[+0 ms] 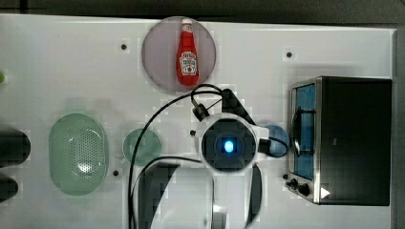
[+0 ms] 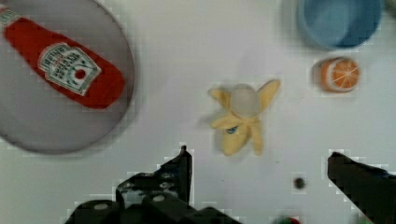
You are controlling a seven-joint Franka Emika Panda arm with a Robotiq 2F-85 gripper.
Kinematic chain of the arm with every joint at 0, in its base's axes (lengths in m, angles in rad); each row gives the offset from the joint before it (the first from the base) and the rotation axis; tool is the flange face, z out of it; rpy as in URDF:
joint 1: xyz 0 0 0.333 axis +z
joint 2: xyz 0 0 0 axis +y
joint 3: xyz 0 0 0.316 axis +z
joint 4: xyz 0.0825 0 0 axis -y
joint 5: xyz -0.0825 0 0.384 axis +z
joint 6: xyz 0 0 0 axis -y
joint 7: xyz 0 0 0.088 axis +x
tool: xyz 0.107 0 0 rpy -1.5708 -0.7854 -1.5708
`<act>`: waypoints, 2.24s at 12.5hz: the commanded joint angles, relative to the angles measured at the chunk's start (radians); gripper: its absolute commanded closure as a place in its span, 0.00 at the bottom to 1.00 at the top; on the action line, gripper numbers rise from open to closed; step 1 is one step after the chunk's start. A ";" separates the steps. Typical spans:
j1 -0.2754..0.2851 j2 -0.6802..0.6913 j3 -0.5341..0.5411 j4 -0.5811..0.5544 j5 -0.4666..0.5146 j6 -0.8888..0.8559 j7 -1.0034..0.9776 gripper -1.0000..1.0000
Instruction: Pick banana from table and place on oven.
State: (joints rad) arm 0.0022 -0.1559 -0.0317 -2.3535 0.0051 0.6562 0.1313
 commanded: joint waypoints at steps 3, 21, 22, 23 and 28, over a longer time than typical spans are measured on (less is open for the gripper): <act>-0.014 0.205 -0.006 -0.093 0.001 0.221 0.030 0.00; -0.012 0.364 0.015 -0.109 0.004 0.503 0.031 0.78; -0.013 0.302 0.014 -0.100 0.004 0.461 0.031 0.78; -0.013 0.239 0.014 -0.082 0.004 0.386 0.031 0.78; -0.014 0.025 0.011 0.163 0.004 -0.165 0.030 0.78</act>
State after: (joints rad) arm -0.0055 -0.1505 -0.0191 -2.2188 0.0325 0.5151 0.1351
